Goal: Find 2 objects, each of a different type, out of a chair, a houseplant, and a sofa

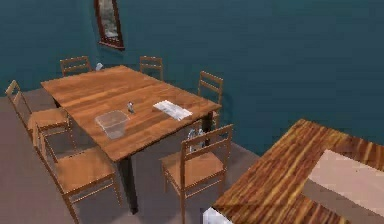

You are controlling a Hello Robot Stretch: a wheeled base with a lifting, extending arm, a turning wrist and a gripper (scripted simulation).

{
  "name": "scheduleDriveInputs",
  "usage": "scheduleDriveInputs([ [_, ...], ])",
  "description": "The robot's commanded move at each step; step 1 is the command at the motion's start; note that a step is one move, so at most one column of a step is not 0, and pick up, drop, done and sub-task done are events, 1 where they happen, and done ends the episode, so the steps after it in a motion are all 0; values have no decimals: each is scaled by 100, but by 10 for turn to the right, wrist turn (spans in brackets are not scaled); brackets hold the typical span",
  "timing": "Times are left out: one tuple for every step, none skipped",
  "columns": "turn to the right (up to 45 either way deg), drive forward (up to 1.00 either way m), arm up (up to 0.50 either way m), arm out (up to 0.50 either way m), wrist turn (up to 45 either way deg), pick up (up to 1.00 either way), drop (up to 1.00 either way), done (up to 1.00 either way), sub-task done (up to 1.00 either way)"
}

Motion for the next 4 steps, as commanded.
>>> scheduleDriveInputs([
  [-450,0,0,0,0,0,0,0,0],
  [-450,0,0,0,0,0,0,0,0],
  [-420,0,0,0,0,0,0,0,0],
  [0,60,0,0,0,0,0,0,0],
])
